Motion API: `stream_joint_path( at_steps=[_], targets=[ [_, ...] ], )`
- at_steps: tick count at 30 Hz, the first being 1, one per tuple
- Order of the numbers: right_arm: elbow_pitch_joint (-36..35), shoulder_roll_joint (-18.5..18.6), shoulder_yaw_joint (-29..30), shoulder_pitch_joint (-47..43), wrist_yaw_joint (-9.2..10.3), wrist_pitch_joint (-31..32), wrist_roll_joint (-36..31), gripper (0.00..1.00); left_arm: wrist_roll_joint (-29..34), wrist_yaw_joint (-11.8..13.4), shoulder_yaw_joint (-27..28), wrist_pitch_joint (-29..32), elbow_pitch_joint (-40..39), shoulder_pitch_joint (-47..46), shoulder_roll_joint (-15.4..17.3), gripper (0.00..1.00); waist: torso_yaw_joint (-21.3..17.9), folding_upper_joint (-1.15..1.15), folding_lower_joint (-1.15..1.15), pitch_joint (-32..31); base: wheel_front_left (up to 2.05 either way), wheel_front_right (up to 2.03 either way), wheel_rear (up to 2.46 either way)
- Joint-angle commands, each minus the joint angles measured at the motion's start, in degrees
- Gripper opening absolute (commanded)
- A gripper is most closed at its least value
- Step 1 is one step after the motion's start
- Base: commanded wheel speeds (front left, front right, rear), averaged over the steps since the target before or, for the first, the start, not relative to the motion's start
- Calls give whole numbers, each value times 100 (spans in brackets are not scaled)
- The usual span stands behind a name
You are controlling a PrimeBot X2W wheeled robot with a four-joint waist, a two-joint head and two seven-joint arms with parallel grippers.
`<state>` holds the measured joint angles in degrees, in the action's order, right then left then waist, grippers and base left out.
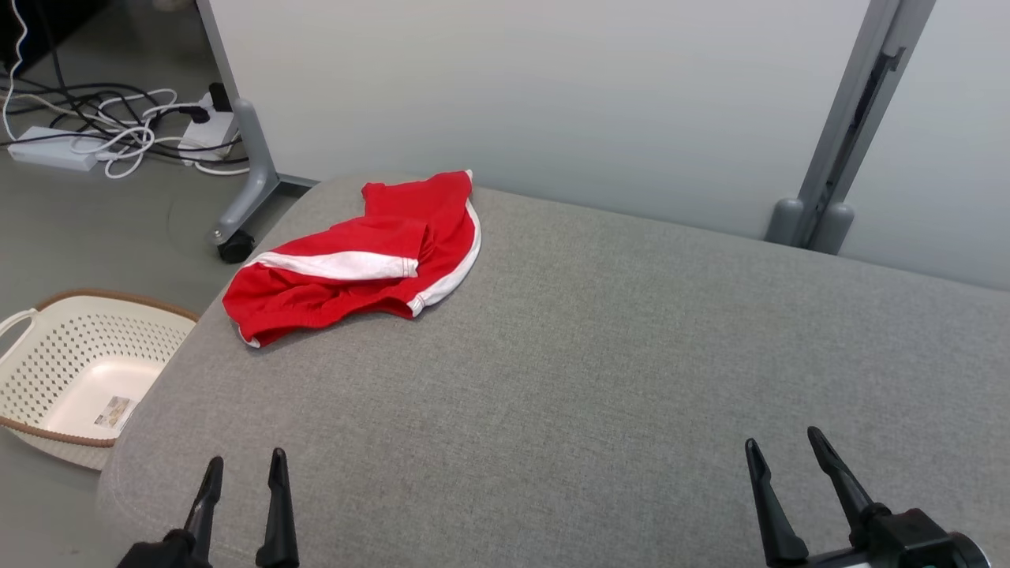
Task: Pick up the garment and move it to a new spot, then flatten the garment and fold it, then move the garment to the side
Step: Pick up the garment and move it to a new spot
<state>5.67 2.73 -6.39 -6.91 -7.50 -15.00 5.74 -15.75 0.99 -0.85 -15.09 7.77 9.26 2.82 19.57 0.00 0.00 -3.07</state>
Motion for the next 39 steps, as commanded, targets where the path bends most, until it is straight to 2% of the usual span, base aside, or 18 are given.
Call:
stream_joint_path(
  at_steps=[1,4,7,12,15,18,23,26,30,31,32,33,36,39],
  targets=[
    [-11,32,27,49,1,-27,-52,100,-4,-33,20,-9,-31,-182,18,100,4,0,0,155,0,0,0],
    [-111,62,144,226,1,-26,-206,100,-117,-16,51,-8,52,-560,16,100,-69,0,0,692,0,0,0],
    [-302,262,307,503,1,-27,-337,100,-305,-35,26,-8,275,-1305,11,100,-128,0,0,1468,0,0,0],
    [-663,764,550,1042,1,-26,-454,100,-512,-175,-30,308,1215,-3174,57,100,-177,0,0,2840,0,0,0],
    [-806,991,681,1258,0,-26,-479,100,-623,-305,-30,582,1962,-4335,138,100,-197,0,0,3404,0,0,0],
    [-918,1179,639,1425,1,-27,-495,100,-699,-350,-2,796,2758,-5379,246,100,-296,0,0,3798,0,0,0],
    [-1065,1265,486,1609,1,-12,-466,100,-752,-211,129,1040,4147,-6638,491,100,-587,0,0,4227,0,0,0],
    [-1092,1218,491,1601,3,14,-442,100,-668,-58,77,1256,4911,-7060,622,100,-742,0,0,4357,0,0,0],
    [-1105,1076,676,1494,16,33,-420,100,-593,-97,-55,1605,5688,-7311,715,100,-840,0,0,4335,0,0,0],
    [-1071,1024,692,1480,16,34,-407,100,-587,-152,-103,1656,5835,-7272,713,86,-860,0,0,4279,0,0,0],
    [-1028,989,680,1466,15,34,-409,100,-578,-169,-122,1586,5924,-7257,745,63,-883,0,0,4209,0,0,0],
    [-1012,934,653,1483,15,34,-398,100,-564,-187,-128,1505,5982,-7246,809,0,-909,0,0,4125,0,0,0],
    [-976,743,527,1511,4,24,-367,100,-548,-422,-180,1191,5989,-7227,918,0,-963,0,0,3798,0,0,0],
    [-897,540,385,1502,-1,3,-315,100,-454,-653,-362,862,5824,-7281,893,0,-1008,0,0,3359,0,0,0]
  ],
)
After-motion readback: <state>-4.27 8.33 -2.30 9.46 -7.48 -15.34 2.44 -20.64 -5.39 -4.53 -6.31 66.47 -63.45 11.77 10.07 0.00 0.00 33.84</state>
